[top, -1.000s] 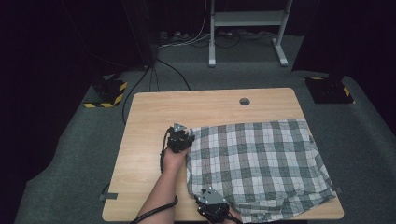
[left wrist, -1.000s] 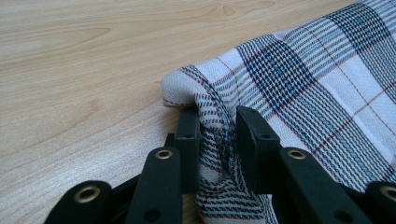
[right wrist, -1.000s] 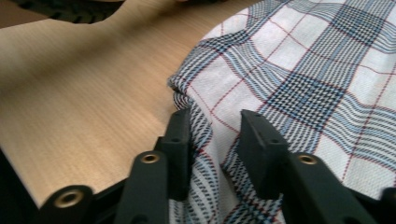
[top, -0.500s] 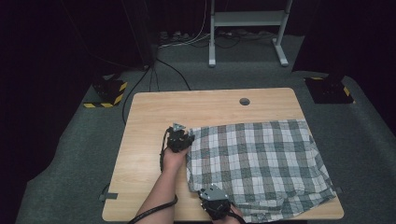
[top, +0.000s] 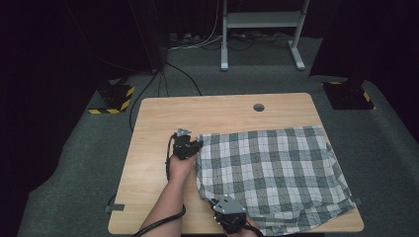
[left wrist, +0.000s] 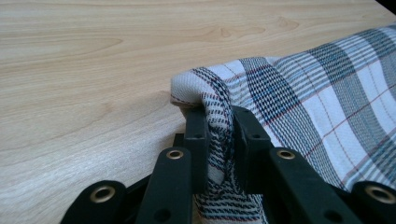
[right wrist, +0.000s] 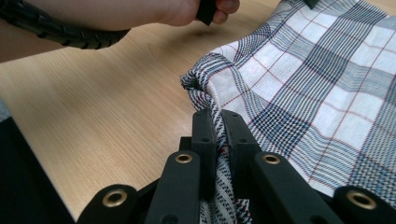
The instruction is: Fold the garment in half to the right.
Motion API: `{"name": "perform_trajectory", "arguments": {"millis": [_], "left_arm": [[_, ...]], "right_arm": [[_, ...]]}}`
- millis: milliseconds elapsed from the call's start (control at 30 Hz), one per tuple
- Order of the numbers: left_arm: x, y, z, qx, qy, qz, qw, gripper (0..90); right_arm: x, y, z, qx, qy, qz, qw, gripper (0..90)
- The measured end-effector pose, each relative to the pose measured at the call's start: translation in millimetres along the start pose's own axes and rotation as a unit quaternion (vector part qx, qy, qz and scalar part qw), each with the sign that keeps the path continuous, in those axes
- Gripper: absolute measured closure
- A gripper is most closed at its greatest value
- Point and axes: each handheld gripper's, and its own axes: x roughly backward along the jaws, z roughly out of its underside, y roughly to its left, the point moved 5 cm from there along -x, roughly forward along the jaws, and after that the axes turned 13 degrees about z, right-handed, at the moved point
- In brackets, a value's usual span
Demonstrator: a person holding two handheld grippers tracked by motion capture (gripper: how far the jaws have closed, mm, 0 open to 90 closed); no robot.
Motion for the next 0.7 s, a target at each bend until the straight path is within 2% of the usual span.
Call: {"name": "perform_trajectory", "arguments": {"millis": [300, 700], "left_arm": [[10.7, -3.4, -7.8, 0.003, -0.006, 0.004, 1.0, 77.8], [21.6, -8.6, -20.4, -0.003, -0.016, 0.002, 0.9999, 78.0]], "right_arm": [[10.7, -7.6, -8.9, -0.01, -0.016, 0.002, 0.9998, 84.2], [22.0, -10.1, -21.9, -0.009, -0.036, 0.005, 0.9993, 84.6]]}}
